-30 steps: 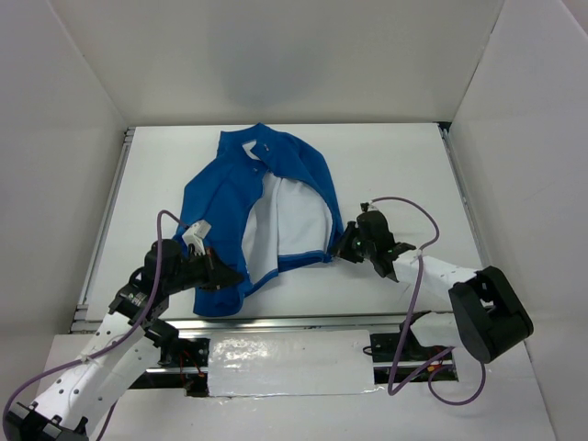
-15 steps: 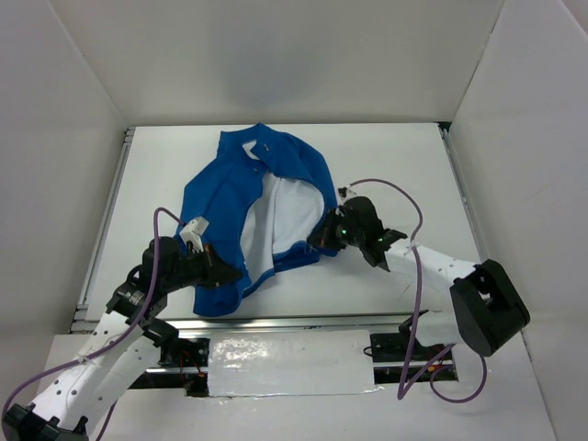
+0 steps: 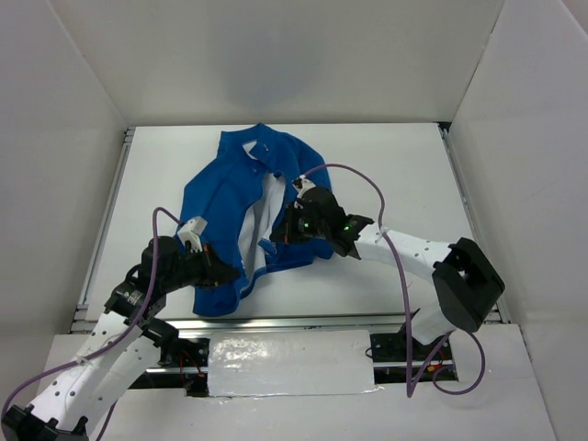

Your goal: Zip up the jacket

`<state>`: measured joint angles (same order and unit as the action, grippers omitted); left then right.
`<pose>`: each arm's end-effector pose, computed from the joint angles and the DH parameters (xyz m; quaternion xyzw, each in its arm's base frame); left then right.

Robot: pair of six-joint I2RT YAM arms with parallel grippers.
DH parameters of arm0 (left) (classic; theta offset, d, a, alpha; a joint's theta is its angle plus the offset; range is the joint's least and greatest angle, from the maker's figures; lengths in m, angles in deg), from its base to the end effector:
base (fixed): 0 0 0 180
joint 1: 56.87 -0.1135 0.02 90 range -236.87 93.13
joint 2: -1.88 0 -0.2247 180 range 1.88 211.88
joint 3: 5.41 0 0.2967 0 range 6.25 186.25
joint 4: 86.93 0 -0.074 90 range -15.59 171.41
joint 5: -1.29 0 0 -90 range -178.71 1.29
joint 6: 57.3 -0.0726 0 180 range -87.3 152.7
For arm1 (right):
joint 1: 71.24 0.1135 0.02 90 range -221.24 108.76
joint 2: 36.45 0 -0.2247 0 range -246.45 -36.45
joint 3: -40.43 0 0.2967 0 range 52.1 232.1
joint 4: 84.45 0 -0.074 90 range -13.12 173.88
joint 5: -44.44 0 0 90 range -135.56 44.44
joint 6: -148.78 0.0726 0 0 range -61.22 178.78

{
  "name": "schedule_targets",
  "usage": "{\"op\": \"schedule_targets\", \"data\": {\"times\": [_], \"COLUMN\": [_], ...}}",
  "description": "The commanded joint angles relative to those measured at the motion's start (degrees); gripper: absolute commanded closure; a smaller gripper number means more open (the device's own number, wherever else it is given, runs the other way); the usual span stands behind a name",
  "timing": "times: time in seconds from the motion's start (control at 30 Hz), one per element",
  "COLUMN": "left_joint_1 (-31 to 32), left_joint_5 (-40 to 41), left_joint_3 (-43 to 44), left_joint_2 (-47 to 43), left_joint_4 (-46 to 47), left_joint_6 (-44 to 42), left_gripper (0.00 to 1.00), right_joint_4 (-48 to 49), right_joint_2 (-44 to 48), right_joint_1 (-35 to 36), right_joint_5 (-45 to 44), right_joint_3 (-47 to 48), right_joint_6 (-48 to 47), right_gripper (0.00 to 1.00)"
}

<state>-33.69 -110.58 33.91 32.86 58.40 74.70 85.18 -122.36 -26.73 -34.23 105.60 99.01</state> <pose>0.2170 -0.1223 0.2095 -0.0377 0.8393 -0.4147 0.3495 0.2794 0.2946 0.1575 -0.0809 0.8642 0.3932 0.3035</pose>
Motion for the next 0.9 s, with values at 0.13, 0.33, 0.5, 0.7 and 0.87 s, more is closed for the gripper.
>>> {"op": "schedule_targets", "data": {"times": [0.13, 0.33, 0.5, 0.7, 0.87], "left_joint_1": [0.2, 0.2, 0.2, 0.2, 0.2], "left_joint_5": [2.3, 7.7, 10.3, 11.0, 11.0], "left_joint_3": [2.7, 3.6, 3.9, 3.6, 3.4], "left_joint_2": [0.1, -1.7, -1.9, -2.5, -2.0], "left_joint_4": [0.9, -1.3, -2.7, -3.0, -2.3], "left_joint_6": [0.1, 2.0, 1.7, 1.5, 1.4], "left_gripper": [1.00, 1.00, 1.00, 1.00, 1.00], "right_joint_4": [-9.7, -19.0, -26.9, -28.0, -30.4], "right_joint_2": [-1.8, -15.3, -21.1, -9.8, 5.5], "right_joint_1": [1.1, 2.3, 3.5, 3.4, -1.4], "right_joint_5": [2.4, 1.0, -8.1, -19.3, -24.3], "right_joint_3": [12.8, 25.5, 32.4, 18.7, 2.8], "right_joint_6": [-0.1, 0.8, 1.8, 1.9, 2.7], "right_gripper": [1.00, 1.00, 1.00, 1.00, 1.00]}}
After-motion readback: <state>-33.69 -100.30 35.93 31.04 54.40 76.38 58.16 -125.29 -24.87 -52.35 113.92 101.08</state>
